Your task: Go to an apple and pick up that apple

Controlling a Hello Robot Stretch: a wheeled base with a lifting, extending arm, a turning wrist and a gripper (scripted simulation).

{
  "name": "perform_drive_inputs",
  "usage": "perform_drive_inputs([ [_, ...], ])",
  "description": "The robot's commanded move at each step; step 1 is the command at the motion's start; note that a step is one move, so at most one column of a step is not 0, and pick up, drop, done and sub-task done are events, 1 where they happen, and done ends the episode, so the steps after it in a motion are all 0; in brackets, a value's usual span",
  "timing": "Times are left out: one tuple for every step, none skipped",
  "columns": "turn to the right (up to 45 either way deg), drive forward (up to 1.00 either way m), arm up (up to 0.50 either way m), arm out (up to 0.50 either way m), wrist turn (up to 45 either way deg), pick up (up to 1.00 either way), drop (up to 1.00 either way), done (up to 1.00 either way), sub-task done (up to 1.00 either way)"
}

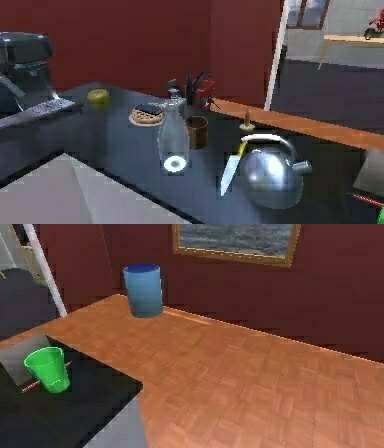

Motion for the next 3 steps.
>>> perform_drive_inputs([
  [-45.0, 0.0, 0.0, 0.0, 0.0, 0.0, 0.0, 0.0, 0.0],
  [-45.0, 0.0, 0.0, 0.0, 0.0, 0.0, 0.0, 0.0, 0.0],
  [-45.0, 0.0, 0.0, 0.0, 0.0, 0.0, 0.0, 0.0, 0.0],
])
